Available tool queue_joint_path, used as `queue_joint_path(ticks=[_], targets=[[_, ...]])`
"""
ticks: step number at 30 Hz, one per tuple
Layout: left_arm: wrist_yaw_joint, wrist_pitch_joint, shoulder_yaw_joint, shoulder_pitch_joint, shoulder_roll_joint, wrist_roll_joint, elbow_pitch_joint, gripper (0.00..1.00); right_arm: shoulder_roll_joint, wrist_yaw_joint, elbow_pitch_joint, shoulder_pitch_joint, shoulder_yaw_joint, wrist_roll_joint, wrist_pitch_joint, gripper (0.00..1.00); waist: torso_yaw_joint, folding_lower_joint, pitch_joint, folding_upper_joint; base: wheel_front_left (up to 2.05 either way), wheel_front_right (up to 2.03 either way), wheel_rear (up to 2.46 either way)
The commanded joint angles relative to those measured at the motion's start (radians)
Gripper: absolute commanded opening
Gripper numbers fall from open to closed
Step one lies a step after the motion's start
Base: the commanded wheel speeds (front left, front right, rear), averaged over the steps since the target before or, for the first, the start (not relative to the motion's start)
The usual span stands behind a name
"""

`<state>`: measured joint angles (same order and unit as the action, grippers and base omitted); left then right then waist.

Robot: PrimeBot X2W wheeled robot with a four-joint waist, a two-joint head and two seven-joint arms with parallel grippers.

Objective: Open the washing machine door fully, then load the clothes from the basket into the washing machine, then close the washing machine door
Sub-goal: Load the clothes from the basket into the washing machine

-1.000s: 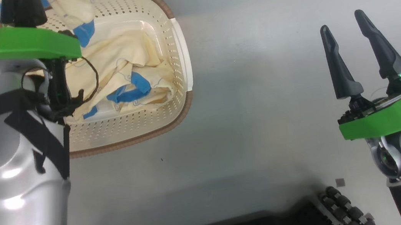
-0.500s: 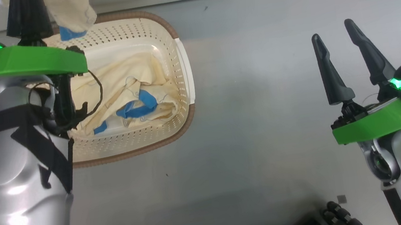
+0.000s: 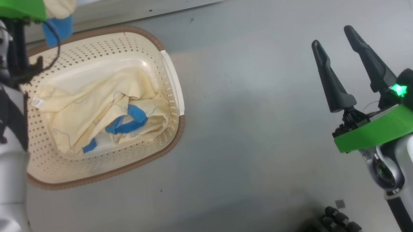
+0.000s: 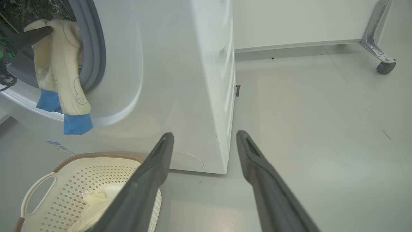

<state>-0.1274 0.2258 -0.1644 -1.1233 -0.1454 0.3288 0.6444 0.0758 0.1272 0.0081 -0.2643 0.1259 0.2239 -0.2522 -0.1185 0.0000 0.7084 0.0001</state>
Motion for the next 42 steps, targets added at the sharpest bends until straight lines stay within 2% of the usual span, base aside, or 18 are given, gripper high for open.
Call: queue_joint_path(ticks=[1,8,17,25,42], targets=[[-0.002,-0.008,0.013,-0.042,-0.055,-0.015,-0.014,0.00,-0.005,0.003,-0.021,0.011,0.020,0.009,-0.009,1.00,-0.010,0.0000,-0.002,-0.0001,0.00,0.00,0.00],[0.011,-0.063,-0.006,-0.141,-0.076,-0.034,0.065,0.00,-0.013,0.003,-0.015,0.022,0.024,0.018,-0.009,1.00,-0.029,0.0000,-0.008,-0.0001,0.00,0.00,0.00],[0.032,-0.137,-0.037,-0.239,-0.066,-0.048,0.146,0.00,-0.020,0.003,0.002,0.028,0.050,0.032,-0.009,1.00,-0.060,0.0000,-0.025,-0.0001,0.00,0.00,0.00],[0.034,-0.166,-0.060,-0.305,-0.073,-0.060,0.187,0.00,-0.023,0.003,0.006,0.038,0.057,0.044,-0.009,1.00,-0.089,0.0000,-0.011,-0.0001,0.00,0.00,0.00],[0.042,-0.194,-0.101,-0.420,-0.140,-0.091,0.257,0.00,-0.025,0.003,-0.004,0.055,0.081,0.085,-0.010,1.00,-0.117,0.0000,0.097,-0.0001,0.00,0.00,0.00]])
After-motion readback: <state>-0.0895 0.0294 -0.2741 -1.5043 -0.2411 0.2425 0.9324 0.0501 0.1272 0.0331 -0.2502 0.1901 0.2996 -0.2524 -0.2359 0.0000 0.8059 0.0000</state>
